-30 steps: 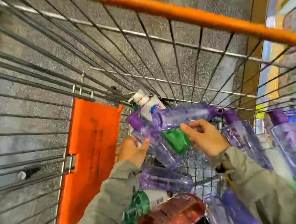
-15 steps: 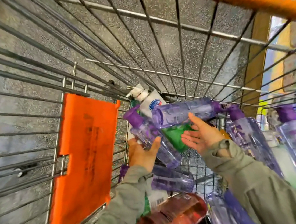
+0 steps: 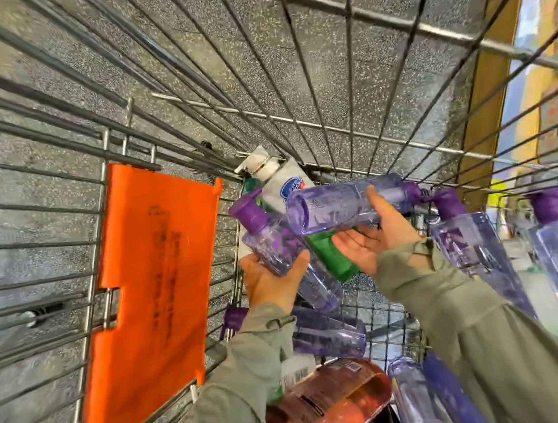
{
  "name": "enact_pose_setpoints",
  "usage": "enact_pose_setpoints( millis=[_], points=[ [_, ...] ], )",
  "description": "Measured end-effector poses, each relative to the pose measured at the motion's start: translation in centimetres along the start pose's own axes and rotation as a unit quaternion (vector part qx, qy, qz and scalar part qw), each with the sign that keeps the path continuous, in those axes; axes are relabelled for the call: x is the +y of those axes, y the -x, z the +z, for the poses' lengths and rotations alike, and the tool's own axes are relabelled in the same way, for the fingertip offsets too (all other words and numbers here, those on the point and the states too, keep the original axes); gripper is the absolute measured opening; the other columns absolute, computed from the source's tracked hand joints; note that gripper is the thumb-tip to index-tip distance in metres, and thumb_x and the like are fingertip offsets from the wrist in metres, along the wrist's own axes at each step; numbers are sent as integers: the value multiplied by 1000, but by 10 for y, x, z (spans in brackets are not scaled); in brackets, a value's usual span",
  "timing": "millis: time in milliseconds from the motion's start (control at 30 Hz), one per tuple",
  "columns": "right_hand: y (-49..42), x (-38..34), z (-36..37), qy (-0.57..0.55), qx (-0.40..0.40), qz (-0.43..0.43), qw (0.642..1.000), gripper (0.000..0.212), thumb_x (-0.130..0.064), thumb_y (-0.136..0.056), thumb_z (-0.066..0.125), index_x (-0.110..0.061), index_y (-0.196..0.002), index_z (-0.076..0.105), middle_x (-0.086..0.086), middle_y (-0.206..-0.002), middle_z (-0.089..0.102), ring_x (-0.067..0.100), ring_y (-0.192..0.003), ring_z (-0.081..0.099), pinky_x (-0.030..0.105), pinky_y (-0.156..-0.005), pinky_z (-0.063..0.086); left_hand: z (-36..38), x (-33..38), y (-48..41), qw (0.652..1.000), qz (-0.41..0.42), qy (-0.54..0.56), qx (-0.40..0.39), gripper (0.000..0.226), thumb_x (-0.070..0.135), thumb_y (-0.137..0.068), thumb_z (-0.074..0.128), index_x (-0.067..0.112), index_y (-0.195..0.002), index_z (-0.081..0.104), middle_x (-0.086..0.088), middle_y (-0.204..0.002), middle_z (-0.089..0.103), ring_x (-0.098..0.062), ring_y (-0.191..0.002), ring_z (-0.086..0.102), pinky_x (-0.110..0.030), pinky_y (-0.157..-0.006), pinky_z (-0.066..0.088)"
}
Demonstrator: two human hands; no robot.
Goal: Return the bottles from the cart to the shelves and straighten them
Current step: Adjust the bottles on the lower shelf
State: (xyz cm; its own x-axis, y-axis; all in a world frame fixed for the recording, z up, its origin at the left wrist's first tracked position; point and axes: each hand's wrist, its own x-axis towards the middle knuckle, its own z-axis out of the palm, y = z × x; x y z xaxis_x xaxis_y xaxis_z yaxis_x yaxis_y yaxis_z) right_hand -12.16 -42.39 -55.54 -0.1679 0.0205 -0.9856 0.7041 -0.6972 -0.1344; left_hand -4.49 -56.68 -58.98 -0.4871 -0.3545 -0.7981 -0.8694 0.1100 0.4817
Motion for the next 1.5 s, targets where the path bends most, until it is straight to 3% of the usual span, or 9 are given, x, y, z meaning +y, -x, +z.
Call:
enact_pose_setpoints(
  millis=[267,500,633,867,1000,1167,1333,1400,1500],
  points=[
    [-7,-7,11,-1,0,16,1000,58,-48,-77,71,1,-98,48,15,-100,55,29,-95,57,46,-96,46,18,-4,-10,998,17,14,56,87,27,-63,87,4,-126,32,-9,-121,36,-16,-105,38,-5,-85,23],
    [0,-11,13,6,-4,9,1000,53,-37,-80,71,-1,-113,50,15,-97,53,28,-87,54,52,-91,50,21,-13,-12,994,27,51,88,83,24,-58,90,14,-114,30,-12,-119,41,-28,-110,48,-27,-95,40],
    [10,-7,10,53,-3,-11,999,37,-33,-82,70,-3,-93,53,16,-93,55,28,-75,57,50,-69,52,16,-9,-9,990,36,85,104,85,19,-58,89,16,-118,30,-11,-119,41,-28,-104,53,-28,-90,45],
    [25,7,-9,54,-50,-12,997,45,-30,-81,70,-1,-113,55,22,-112,61,35,-99,62,42,-64,55,-11,0,7,988,64,111,89,76,42,-42,88,42,-99,37,-12,-116,57,-27,-100,60,-41,-84,53],
    [37,14,-21,70,-78,-31,994,49,-31,-78,69,-3,-116,55,22,-117,59,36,-104,61,44,-72,58,-19,3,22,980,110,157,62,66,-7,-72,75,19,-117,34,-6,-106,58,-13,-82,57,-8,-63,47],
    [49,22,-40,36,-98,-68,992,20,-27,-84,64,-8,-91,63,13,-87,68,25,-82,64,38,-56,60,-26,-3,34,975,149,167,3,64,-22,-70,66,18,-108,36,-8,-93,60,-3,-64,63,-12,-54,50],
    [44,30,-67,41,-140,-133,980,86,-41,-16,96,-16,-94,71,8,-95,67,19,-76,71,35,-56,57,-35,0,41,972,167,153,-60,74,12,-43,89,26,-100,43,-6,-93,66,-2,-65,65,-24,-65,53],
    [44,30,-75,47,-164,-142,975,84,-43,-13,96,-15,-90,75,7,-97,68,20,-80,70,36,-57,58,-39,4,41,973,182,131,-60,77,18,-42,95,31,-99,44,-2,-95,64,-5,-74,65,-28,-73,53],
    [52,33,-80,73,-178,-152,969,115,-41,-24,97,1,-124,57,14,-118,55,28,-107,56,42,-80,56,-44,12,45,970,204,115,-72,76,34,-41,92,42,-100,46,-2,-99,67,-16,-87,67,-32,-77,54]
  ],
)
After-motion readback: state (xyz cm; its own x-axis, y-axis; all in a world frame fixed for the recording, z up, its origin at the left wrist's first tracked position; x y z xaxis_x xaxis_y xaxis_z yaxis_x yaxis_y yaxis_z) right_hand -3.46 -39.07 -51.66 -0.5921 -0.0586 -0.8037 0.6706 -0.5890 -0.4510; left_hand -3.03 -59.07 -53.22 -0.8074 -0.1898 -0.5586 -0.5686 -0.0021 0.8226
